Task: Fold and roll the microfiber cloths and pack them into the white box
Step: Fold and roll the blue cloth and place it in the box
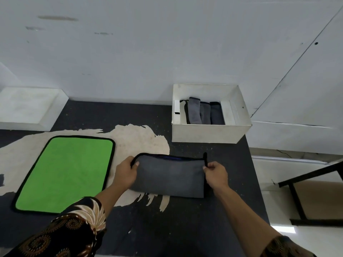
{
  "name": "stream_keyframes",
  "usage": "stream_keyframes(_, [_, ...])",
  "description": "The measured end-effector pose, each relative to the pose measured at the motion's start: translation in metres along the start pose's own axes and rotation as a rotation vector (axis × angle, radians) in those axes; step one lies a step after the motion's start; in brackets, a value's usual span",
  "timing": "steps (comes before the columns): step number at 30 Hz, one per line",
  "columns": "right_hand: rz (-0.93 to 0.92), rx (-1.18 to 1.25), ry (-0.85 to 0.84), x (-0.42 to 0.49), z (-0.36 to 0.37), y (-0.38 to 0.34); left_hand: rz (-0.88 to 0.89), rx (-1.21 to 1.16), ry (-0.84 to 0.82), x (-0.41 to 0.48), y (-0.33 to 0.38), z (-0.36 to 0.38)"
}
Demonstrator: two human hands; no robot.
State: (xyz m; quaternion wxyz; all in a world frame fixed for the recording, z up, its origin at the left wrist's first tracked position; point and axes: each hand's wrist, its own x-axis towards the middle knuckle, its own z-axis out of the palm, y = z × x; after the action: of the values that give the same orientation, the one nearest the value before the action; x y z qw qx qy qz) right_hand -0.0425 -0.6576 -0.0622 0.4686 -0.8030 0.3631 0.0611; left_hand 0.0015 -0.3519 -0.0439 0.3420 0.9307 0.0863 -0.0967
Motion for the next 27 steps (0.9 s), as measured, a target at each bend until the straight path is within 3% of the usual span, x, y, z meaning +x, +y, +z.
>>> stream_keyframes(6, [0.052, -0.157, -0.09, 0.005, 0.004, -0.005, -0.13, 0.123, -0.217, 0.008, 0.001, 0.001])
stream_keyframes(14, [-0.03, -0.198, -0.005, 0.008, -0.002, -0.025, -0.168, 0.144, -0.118, 0.01, 0.003, 0.005])
stream_keyframes(18, [0.004, -0.329, -0.047, -0.004, -0.009, -0.026, -0.156, 0.268, -0.056, 0.007, -0.001, 0.004])
stream_keyframes(22, [0.021, -0.522, -0.085, -0.018, -0.007, -0.007, -0.244, 0.399, -0.128, -0.002, 0.002, 0.011])
stream_keyframes(27, [0.054, -0.559, -0.118, -0.036, -0.003, 0.004, -0.327, 0.417, -0.159, -0.017, 0.006, 0.021])
